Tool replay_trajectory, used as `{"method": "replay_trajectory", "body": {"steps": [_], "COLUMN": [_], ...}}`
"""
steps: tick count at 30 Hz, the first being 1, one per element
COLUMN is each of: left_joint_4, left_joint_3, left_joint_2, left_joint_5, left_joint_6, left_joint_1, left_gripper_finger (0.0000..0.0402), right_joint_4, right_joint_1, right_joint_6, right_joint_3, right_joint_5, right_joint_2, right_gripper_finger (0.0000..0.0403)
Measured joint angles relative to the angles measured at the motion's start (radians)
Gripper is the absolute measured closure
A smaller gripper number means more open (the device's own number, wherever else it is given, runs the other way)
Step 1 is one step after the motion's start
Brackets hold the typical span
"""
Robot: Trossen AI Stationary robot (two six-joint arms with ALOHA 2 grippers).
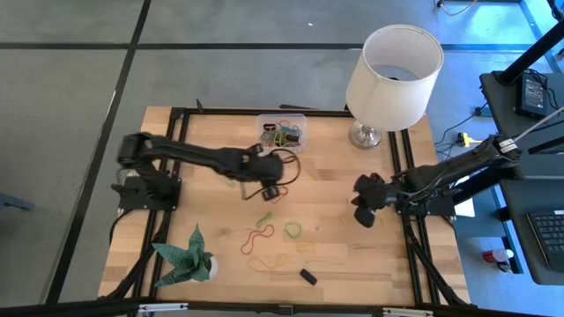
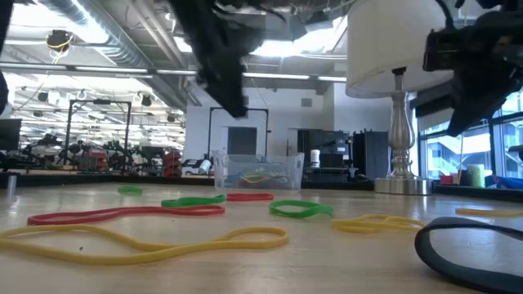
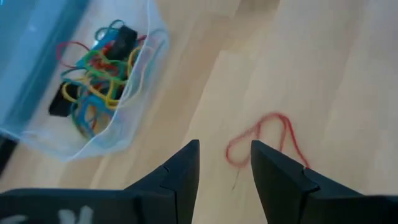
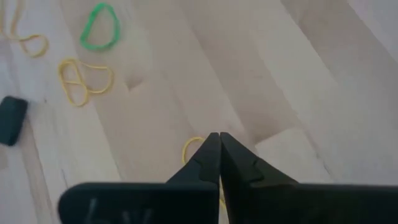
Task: Pick and place rubber bands into bin
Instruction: Put the red rubber band into the transparent bin
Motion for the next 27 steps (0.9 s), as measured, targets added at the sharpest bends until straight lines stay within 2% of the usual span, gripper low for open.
{"method": "replay_trajectory", "body": {"steps": [3,6,12,18,21,24,27], "left_joint_4": [-0.076,-0.081,-0.085,-0.093,-0.094,-0.103,-0.113], "left_joint_3": [0.096,0.151,0.174,0.174,0.177,0.179,0.178], "left_joint_2": [0.117,0.211,0.334,0.404,0.417,0.426,0.417], "left_joint_5": [0.044,0.152,0.241,0.270,0.293,0.297,0.275], "left_joint_6": [-0.021,-0.016,-0.021,0.006,0.006,0.004,0.001], "left_joint_1": [0.022,0.049,0.092,0.131,0.147,0.151,0.141], "left_gripper_finger": [0.0263,0.0263,0.0263,0.0270,0.0307,0.0375,0.0396], "right_joint_4": [0.004,-0.012,-0.009,-0.010,-0.010,-0.010,-0.010], "right_joint_1": [0.000,0.000,0.000,0.000,0.000,0.000,0.000], "right_joint_6": [-0.051,-0.084,-0.124,-0.151,-0.152,-0.154,-0.165], "right_joint_3": [-0.031,-0.052,-0.065,-0.066,-0.066,-0.066,-0.066], "right_joint_5": [0.000,-0.001,-0.001,-0.001,-0.001,-0.001,-0.001], "right_joint_2": [-0.060,-0.110,-0.168,-0.195,-0.200,-0.202,-0.202], "right_gripper_finger": [0.0400,0.0400,0.0396,0.0399,0.0400,0.0395,0.0392]}}
